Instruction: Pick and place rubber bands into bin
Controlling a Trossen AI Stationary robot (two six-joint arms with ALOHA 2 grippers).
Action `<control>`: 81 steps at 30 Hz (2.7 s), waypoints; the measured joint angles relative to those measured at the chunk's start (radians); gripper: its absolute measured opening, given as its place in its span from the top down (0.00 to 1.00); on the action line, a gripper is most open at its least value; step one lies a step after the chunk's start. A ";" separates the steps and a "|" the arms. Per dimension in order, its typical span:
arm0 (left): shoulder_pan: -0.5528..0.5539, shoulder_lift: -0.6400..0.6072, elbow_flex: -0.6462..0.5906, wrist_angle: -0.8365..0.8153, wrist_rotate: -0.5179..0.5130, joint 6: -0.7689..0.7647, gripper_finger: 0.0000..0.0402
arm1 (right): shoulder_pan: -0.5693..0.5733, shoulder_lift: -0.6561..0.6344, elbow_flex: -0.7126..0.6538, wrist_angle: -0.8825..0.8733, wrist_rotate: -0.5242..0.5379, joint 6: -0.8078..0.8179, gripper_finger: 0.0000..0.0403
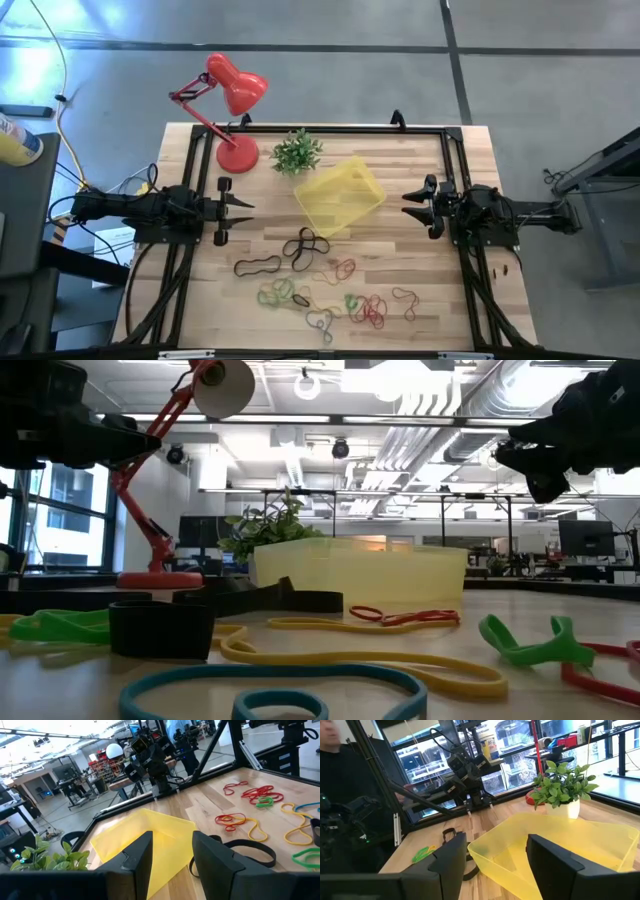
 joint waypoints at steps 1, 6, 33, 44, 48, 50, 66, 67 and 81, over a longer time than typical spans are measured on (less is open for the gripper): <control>0.000 0.000 0.000 0.000 0.000 0.000 0.68 | 0.000 0.000 0.000 0.000 0.000 0.000 0.52; 0.000 0.000 0.000 0.000 0.000 0.000 0.68 | 0.000 0.000 0.000 0.000 0.000 0.000 0.51; 0.000 0.000 0.000 0.000 0.000 -0.019 0.68 | 0.000 0.000 0.000 0.000 0.000 0.000 0.52; 0.000 0.000 0.000 0.189 -0.098 -0.621 0.68 | 0.000 0.002 0.000 0.107 0.059 0.147 0.51; 0.000 0.000 0.000 0.290 -0.112 -0.792 0.68 | 0.000 0.001 0.017 0.349 0.221 0.538 0.52; 0.000 -0.001 0.000 0.312 -0.094 -0.748 0.68 | 0.000 0.000 0.034 0.406 0.303 0.604 0.52; -0.002 0.000 0.002 0.218 0.011 -0.763 0.68 | 0.000 0.000 0.217 0.410 0.315 0.541 0.52; -0.005 0.002 0.007 0.215 0.078 -0.795 0.68 | 0.000 0.007 0.237 0.354 0.258 0.528 0.52; -0.220 0.553 0.476 -0.072 0.205 -0.449 0.80 | 0.001 0.743 0.668 0.007 -0.046 0.165 0.52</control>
